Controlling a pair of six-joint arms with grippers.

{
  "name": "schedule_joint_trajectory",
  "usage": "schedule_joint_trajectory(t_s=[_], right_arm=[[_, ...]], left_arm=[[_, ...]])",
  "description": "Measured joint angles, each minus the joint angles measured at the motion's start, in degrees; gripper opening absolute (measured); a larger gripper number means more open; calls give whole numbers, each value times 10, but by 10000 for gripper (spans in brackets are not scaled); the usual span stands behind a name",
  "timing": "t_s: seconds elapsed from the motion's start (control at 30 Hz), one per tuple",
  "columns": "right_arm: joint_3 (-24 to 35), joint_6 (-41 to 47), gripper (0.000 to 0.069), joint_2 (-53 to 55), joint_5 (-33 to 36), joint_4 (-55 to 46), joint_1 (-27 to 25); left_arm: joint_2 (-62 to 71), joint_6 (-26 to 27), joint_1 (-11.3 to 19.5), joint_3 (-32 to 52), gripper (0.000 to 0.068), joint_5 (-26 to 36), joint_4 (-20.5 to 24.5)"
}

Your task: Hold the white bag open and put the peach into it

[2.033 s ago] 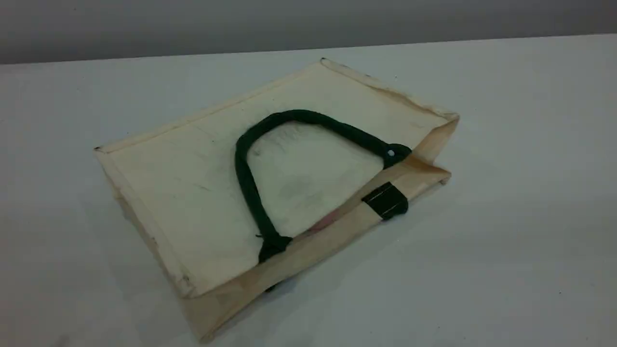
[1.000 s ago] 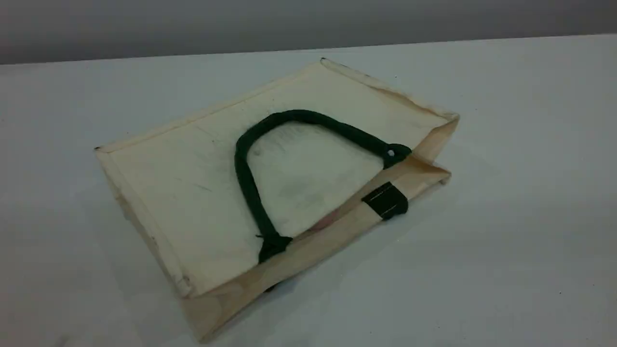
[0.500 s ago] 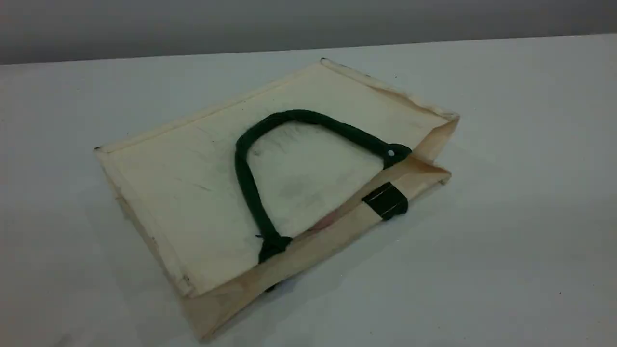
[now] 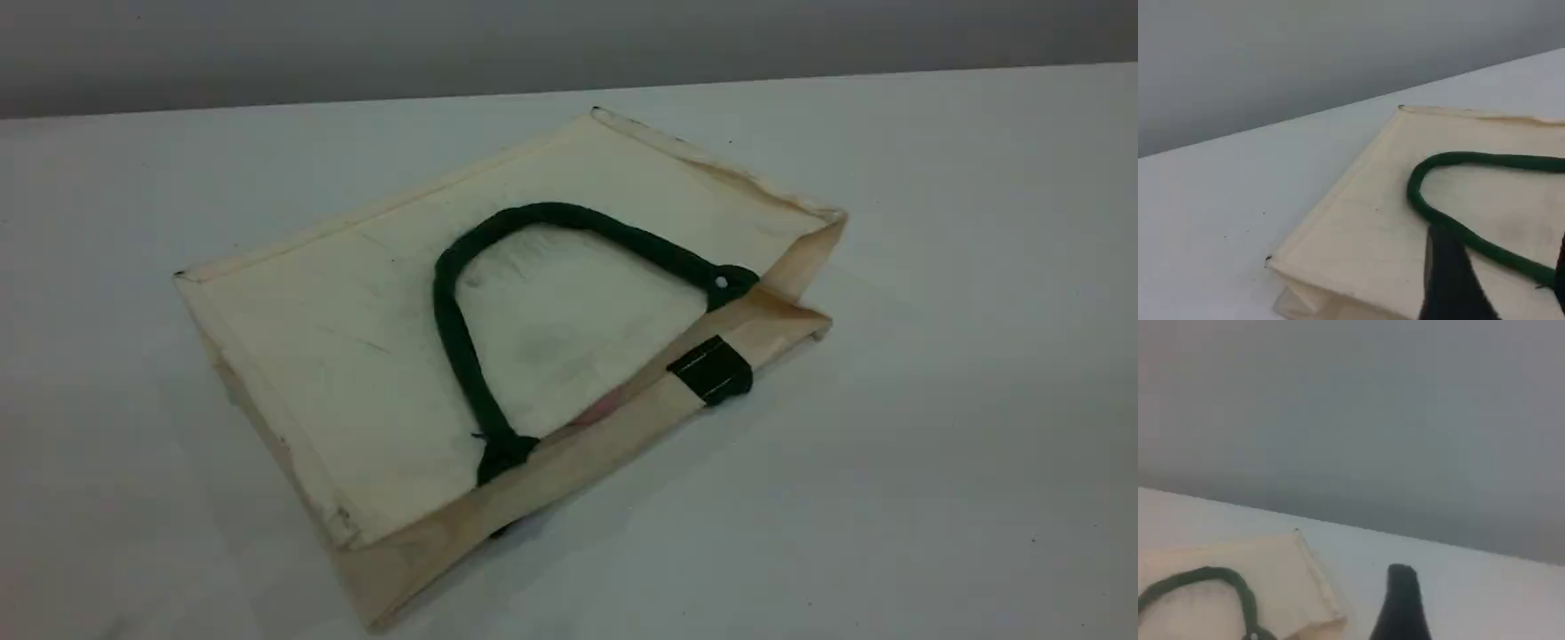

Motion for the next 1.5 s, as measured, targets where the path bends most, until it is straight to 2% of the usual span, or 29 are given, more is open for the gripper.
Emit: schedule_joint_trajectory(t_s=[0.47,0.73,0.9,1.2,1.5], right_arm=[[0,1,493,0,-14,13,0],[0,1,554,0,-23,13,0],[0,0,563,0,-23,13,0],[0,0,563,0,-21,13,0],[0,0,563,0,-20,13,0]], left_arm=[[0,0,0,0,359,0,0],[0,2,0,0,359,-4,2],[0,2,0,0,360,-8,4],[0,2,0,0,407,-14,4],[0,2,0,0,414,-14,4]])
